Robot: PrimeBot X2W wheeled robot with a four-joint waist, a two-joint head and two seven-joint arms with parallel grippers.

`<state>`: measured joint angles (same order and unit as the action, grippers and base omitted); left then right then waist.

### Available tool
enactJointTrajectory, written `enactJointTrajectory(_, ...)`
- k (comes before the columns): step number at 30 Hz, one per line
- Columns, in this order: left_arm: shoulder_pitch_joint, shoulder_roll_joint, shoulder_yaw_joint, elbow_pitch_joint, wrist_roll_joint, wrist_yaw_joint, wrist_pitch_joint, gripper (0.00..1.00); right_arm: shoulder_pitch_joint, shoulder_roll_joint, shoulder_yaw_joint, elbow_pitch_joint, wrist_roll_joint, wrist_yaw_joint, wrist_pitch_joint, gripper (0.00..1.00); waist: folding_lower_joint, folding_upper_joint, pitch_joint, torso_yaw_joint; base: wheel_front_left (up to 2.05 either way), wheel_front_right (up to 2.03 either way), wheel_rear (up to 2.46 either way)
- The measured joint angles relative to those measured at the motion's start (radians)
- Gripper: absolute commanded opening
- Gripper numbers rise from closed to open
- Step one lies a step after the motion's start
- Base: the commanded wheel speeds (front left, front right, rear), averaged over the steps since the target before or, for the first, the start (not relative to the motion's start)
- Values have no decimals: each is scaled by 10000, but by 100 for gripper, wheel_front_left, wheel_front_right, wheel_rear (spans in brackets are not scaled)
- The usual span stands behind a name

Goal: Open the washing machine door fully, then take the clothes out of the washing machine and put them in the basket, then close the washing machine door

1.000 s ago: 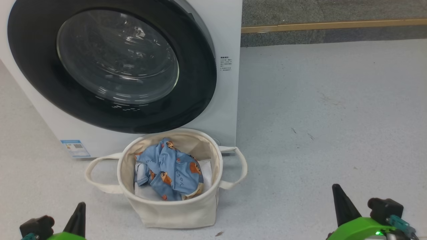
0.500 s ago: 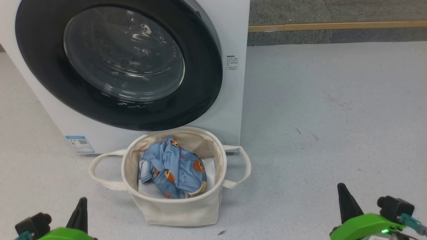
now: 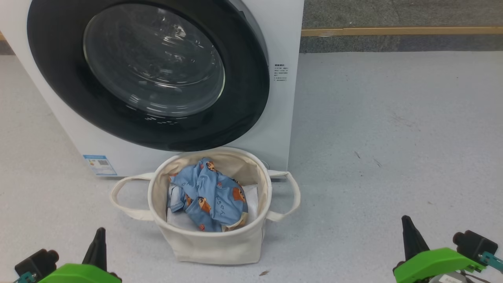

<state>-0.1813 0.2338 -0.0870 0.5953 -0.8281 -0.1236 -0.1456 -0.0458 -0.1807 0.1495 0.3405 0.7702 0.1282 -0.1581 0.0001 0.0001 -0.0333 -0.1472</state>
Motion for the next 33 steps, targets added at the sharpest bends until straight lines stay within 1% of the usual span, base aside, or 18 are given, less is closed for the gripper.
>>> enactJointTrajectory(33,382,-723,614,-1152,-2930,0,978,0,-22,445,-991,-213,3204,-2,968,0,-1,0,137,559,0,0,0)
